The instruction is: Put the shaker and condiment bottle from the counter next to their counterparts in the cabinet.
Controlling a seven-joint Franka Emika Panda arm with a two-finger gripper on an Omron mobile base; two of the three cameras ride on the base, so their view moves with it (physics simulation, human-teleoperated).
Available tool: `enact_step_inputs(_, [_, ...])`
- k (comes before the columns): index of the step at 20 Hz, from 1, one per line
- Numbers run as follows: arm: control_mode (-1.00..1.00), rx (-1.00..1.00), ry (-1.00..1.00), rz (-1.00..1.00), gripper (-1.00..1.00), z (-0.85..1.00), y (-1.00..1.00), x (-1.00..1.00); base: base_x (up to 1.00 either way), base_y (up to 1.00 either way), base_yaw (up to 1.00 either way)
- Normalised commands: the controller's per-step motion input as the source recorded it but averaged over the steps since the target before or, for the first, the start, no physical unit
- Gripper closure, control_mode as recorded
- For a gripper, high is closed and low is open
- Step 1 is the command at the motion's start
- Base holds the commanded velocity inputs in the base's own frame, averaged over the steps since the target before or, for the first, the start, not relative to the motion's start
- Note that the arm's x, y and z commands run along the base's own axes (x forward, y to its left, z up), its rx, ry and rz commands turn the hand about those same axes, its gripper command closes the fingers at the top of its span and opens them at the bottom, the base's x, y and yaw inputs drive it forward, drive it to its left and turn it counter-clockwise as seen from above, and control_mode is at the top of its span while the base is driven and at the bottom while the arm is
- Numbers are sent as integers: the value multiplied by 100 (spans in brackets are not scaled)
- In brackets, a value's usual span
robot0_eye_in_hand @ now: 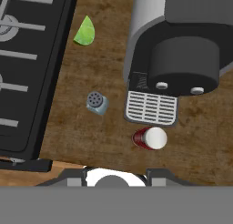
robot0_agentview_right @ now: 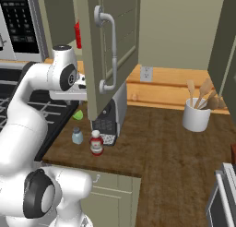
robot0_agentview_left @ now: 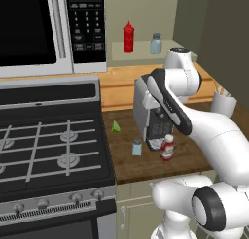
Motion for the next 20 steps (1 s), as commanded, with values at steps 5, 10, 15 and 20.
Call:
enact_step_inputs(5, [-100, 0, 0, 0, -100, 0, 0, -9, 0, 0, 0])
enact_step_inputs(10, [-100, 0, -5, 0, -100, 0, 0, -30, 0, 0, 0])
enact_step_inputs(15, [-100, 0, -6, -1, -100, 0, 0, -38, 0, 0, 0])
enact_step_inputs(20, [-100, 0, -3, 0, -100, -7, 2, -35, 0, 0, 0])
